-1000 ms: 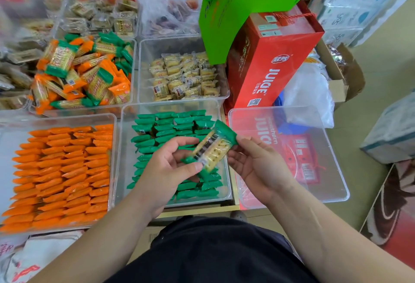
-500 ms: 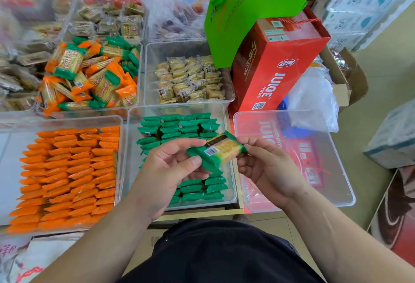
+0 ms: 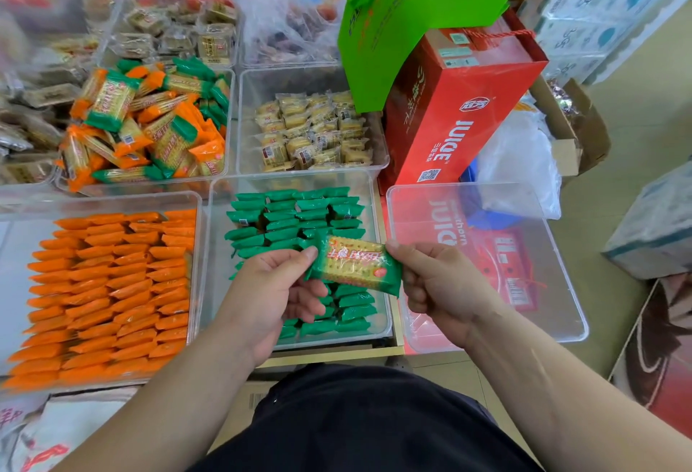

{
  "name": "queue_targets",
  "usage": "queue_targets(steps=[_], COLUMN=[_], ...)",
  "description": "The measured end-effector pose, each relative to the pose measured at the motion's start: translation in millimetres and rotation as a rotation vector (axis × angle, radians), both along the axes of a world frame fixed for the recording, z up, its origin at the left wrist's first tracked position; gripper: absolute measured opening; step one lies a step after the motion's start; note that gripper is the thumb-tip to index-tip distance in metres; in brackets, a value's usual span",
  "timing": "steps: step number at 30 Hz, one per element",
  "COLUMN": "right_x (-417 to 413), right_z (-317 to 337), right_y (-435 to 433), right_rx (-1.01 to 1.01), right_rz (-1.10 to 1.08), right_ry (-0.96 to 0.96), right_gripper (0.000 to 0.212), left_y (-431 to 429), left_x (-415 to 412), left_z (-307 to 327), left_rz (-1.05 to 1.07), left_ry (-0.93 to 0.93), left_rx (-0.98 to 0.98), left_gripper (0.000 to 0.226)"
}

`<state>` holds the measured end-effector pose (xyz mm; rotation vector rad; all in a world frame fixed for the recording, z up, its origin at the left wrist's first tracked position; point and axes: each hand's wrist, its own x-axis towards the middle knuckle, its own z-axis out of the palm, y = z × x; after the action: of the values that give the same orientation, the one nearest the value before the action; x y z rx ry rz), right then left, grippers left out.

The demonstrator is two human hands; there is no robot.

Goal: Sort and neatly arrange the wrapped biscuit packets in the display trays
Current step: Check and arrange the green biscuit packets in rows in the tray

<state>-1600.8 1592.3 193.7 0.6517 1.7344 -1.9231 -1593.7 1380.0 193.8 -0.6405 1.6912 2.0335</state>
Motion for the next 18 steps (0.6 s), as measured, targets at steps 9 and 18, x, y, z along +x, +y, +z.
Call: queue_targets(steps=[9, 18], right_x=[0, 6], right_z=[-1, -35], right_y=[0, 25], right_rx=[-0.151, 0.371], right_rz=[-0.104, 0.066], right_ry=[0.005, 0.246], right_gripper=[0.022, 0.030], left_y=[1, 4], left_x=[-2, -15], left_z=[-12, -107], left_rz=[-0.137, -0.812], left_ry=[0.262, 0.471], left_rx=[-0.256, -0.922], left_gripper=[0.029, 0.020])
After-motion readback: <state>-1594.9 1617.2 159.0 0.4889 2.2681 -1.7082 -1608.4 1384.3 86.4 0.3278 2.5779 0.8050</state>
